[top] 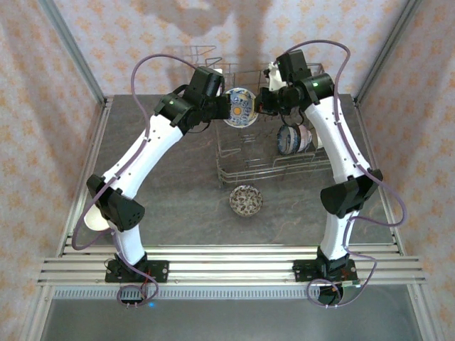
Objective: Load the bowls into the dish rack
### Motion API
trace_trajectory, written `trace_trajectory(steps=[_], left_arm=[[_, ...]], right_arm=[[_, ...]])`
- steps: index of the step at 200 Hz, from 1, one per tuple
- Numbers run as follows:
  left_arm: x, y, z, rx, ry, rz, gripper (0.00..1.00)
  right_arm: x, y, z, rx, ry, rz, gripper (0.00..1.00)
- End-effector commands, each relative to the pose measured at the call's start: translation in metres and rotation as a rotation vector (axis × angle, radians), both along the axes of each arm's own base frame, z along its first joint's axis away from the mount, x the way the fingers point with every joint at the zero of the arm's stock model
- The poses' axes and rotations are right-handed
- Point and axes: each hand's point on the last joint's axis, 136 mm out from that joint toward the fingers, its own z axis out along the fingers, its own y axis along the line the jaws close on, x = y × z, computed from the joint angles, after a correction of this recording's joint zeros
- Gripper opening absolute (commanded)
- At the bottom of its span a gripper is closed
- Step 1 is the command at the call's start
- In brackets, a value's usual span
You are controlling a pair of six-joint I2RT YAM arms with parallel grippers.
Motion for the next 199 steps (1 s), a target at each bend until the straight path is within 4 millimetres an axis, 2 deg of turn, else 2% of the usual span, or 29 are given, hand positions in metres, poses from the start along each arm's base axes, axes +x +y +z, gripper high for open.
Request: trace_trajectory(steps=[1,9,26,43,83,100,111,130,166,199], left_arm=[[-0.001,-0.028,0.030,-0.089,-0.069,-0.100,0.13],[0.000,-0.030,0.029,-0.082,-0.067,-0.111,0.20],[0.002,-0.029,0.031,-0.056,-0.069,-0.119,0.45],[0.004,-0.025,0.035,-0.043,-0.078,-0.114,0.57],[0.014,-0.005,0.048,-0.061,-0.123,-0.054,0.64],[0.015,0.005,0.053,-0.065,-0.135,-0.034,0.66],[0.015,0.017,0.048,-0.043,-0.126,-0.015,0.65],[0.015,0.043,0.025,-0.030,-0.073,0.038,0.61],[0.004,0.085,-0.038,-0.056,0.037,0.139,0.56],[-0.010,0.104,-0.094,-0.064,0.154,0.186,0.50]], right_arm=[[0.001,-0.013,-0.001,-0.034,-0.004,-0.080,0.00],[0.002,-0.015,0.000,-0.035,-0.015,-0.097,0.00],[0.004,-0.018,0.007,-0.032,-0.038,-0.122,0.00],[0.009,-0.025,0.008,-0.056,-0.049,-0.163,0.00],[0.027,-0.042,0.000,-0.085,-0.038,-0.240,0.00],[0.034,-0.058,0.001,-0.103,-0.040,-0.300,0.00],[0.040,-0.070,0.002,-0.123,-0.064,-0.359,0.00],[0.041,-0.086,0.000,-0.181,-0.073,-0.432,0.00],[0.037,-0.129,-0.010,-0.363,-0.088,-0.594,0.00],[0.028,-0.157,-0.030,-0.504,-0.065,-0.708,0.00]])
